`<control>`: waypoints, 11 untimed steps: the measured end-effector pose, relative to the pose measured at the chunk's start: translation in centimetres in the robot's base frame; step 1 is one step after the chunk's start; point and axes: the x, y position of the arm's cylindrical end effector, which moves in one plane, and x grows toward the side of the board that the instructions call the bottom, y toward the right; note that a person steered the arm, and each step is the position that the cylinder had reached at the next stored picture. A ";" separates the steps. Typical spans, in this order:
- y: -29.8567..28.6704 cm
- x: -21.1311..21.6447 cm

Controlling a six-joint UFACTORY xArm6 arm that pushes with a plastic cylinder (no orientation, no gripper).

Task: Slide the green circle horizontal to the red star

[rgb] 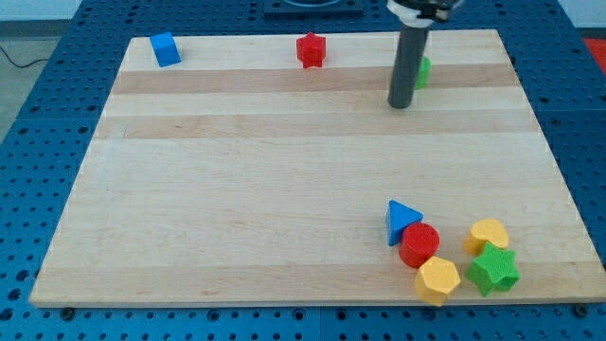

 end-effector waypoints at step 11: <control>5.2 -1.7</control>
